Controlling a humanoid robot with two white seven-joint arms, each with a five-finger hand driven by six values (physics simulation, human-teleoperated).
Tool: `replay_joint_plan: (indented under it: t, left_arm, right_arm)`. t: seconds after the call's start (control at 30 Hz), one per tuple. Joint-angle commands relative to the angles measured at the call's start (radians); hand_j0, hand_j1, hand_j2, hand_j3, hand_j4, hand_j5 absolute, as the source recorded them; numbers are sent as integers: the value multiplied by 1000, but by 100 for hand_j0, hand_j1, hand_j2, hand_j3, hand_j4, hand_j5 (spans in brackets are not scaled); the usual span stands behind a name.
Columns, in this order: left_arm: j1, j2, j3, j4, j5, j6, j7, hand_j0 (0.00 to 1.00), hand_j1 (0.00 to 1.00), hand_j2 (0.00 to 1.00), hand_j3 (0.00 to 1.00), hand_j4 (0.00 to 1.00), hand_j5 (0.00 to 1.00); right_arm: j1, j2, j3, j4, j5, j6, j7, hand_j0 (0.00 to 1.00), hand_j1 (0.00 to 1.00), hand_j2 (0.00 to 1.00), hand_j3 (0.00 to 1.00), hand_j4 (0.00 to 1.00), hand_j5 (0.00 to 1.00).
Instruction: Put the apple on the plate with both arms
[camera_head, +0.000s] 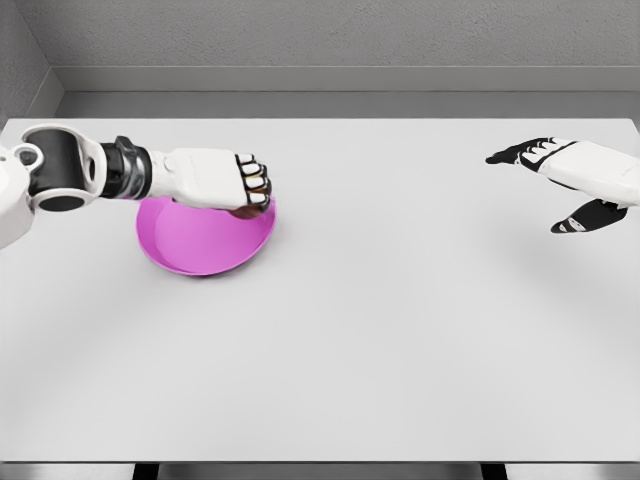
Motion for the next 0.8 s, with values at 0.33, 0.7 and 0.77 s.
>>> replay_joint_plan:
  t: [0.33,0.7,0.77]
  left_arm:
    - [9,20,5,4,-71,5,8,100,100,100,100,100,100]
    - [14,112,71,-9,125,5,11,100,100,100,100,100,100]
    - [14,136,89,-9,175,5,11,100,100,100,100,100,100]
  right_arm:
    - [-2,-1,0,0,-4,2,0,100,100,100,100,100,100]
    - [-3,-1,0,0,-4,2,0,100,100,100,100,100,100]
    - [-3,-1,0,0,-4,2,0,100,100,100,100,100,100]
